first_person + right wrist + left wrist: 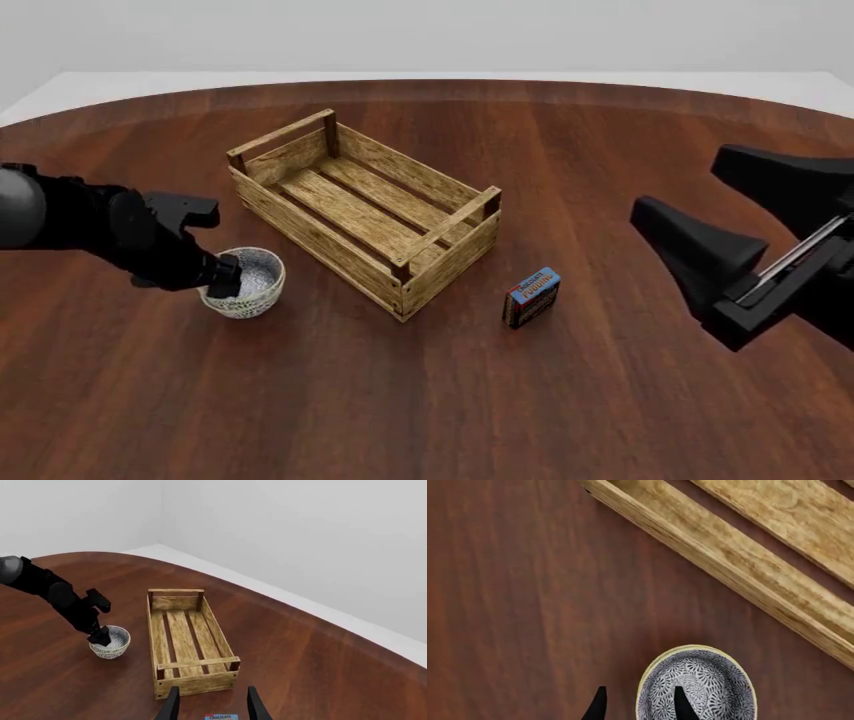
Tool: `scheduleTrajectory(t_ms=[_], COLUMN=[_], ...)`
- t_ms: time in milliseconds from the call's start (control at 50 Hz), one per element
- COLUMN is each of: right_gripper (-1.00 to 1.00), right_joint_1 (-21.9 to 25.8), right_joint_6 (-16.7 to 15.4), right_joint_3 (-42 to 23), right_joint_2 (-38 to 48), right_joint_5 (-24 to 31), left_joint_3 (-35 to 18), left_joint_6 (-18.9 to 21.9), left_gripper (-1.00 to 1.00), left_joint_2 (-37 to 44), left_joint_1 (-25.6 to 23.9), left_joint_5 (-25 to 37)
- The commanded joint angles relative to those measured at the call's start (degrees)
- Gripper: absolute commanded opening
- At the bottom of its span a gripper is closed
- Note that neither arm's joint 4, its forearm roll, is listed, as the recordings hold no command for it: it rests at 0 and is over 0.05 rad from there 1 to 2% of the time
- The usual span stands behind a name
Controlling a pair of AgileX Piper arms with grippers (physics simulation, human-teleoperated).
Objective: Stack the right bowl on the left bowl and place them in the tray.
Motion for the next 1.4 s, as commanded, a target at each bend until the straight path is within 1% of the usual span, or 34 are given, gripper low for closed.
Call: scheduleTrajectory(t_ms=[20, 40, 60, 80, 100, 120, 140, 160, 260, 340, 400, 480, 520, 580, 620, 680, 700, 740, 760, 820, 860, 1020, 1040, 1120, 1240, 1280, 1340, 1400], right_gripper=[1.00, 1.00, 1.00, 1.00, 1.00, 1.00, 1.00, 1.00, 1.00, 1.00, 1.00, 1.00, 1.00, 1.00, 1.00, 1.00, 1.00, 1.00, 1.00, 1.00, 1.00, 1.00, 1.00, 1.00, 1.00, 1.00, 1.00, 1.00], right_joint_1=[0.0, 0.0, 0.0, 0.0, 0.0, 0.1, 0.1, 0.1, -0.1, 0.0, 0.0, -0.1, 0.0, 0.1, 0.0, 0.1, 0.1, 0.1, 0.2, 0.3, 0.2, 0.3, 0.3, 0.4, 0.5, 0.6, 0.6, 0.5], right_joint_6=[0.1, 0.1, 0.1, 0.1, 0.1, 0.1, 0.0, 0.0, 0.1, 0.1, 0.1, 0.1, 0.1, 0.1, 0.1, 0.1, 0.0, 0.1, 0.0, 0.0, 0.0, 0.0, 0.0, 0.0, 0.1, 0.1, 0.1, 0.2], right_joint_3=[0.1, 0.1, 0.1, 0.1, 0.1, 0.2, 0.2, 0.2, 0.3, 0.3, 0.3, 0.2, 0.2, 0.2, 0.1, 0.1, 0.1, 0.2, 0.2, 0.1, 0.1, 0.0, 0.0, 0.0, -0.1, 0.0, 0.0, 0.0], right_joint_2=[0.9, 0.9, 1.2, 1.6, 1.6, 2.0, 2.1, 2.1, 1.6, 1.8, 1.7, 1.1, 1.0, 0.9, 0.4, 0.3, 0.2, -0.1, -0.1, -0.3, -0.5, -0.4, -0.2, -0.2, -0.5, -0.4, -0.7, -1.2], right_joint_5=[-0.7, -0.7, -0.9, -1.2, -1.2, -1.5, -1.6, -1.6, -1.3, -1.5, -1.4, -1.0, -0.9, -0.8, -0.4, -0.4, -0.3, -0.2, -0.1, 0.0, 0.2, 0.2, 0.1, 0.1, 0.4, 0.4, 0.5, 0.9], left_joint_3=[0.4, 0.4, 1.6, 1.9, 1.9, 2.0, 2.0, 2.0, 1.9, 2.3, 2.8, 3.2, 3.4, 3.7, 4.8, 4.9, 5.1, 5.1, 5.2, 5.3, 5.6, 6.0, 6.1, 6.2, 5.7, 4.5, 3.7, 2.1], left_joint_6=[-1.6, -1.6, -6.9, -3.9, -3.9, -4.8, -3.9, -3.9, -5.0, -5.1, -6.4, -7.0, -8.5, -8.5, -10.0, -10.4, -11.4, -11.8, -12.9, -13.1, -14.6, -17.5, -18.8, -19.8, -21.5, -21.7, -21.9, -22.8], left_gripper=[1.00, 1.00, -1.00, -1.00, -1.00, -1.00, -1.00, -1.00, -1.00, -1.00, -1.00, -1.00, -1.00, -1.00, -1.00, -1.00, -1.00, -1.00, -1.00, -1.00, -1.00, -1.00, -1.00, -1.00, -1.00, -1.00, -1.00, -1.00], left_joint_2=[12.9, 12.9, 12.1, 12.2, 12.2, 11.2, 11.1, 11.1, 10.6, 10.0, 8.3, 6.7, 4.5, 3.4, -0.1, -1.1, -2.8, -3.7, -5.2, -6.0, -8.7, -12.9, -14.3, -15.8, -18.3, -20.1, -20.7, -22.9], left_joint_1=[3.5, 3.5, -1.8, 0.1, 0.1, -0.3, 0.0, 0.0, -0.9, -0.8, -1.3, -1.3, -1.4, -1.4, -2.0, -2.3, -2.5, -2.7, -3.1, -3.3, -4.1, -5.8, -6.7, -7.5, -8.6, -8.3, -8.2, -8.6], left_joint_5=[-5.4, -5.4, -5.9, -5.6, -5.6, -5.5, -5.4, -5.4, -5.2, -5.1, -5.0, -4.5, -3.5, -3.3, -2.7, -2.2, -1.7, -1.1, -0.6, -0.2, 0.8, 2.5, 3.0, 3.6, 5.3, 7.3, 8.4, 10.6])
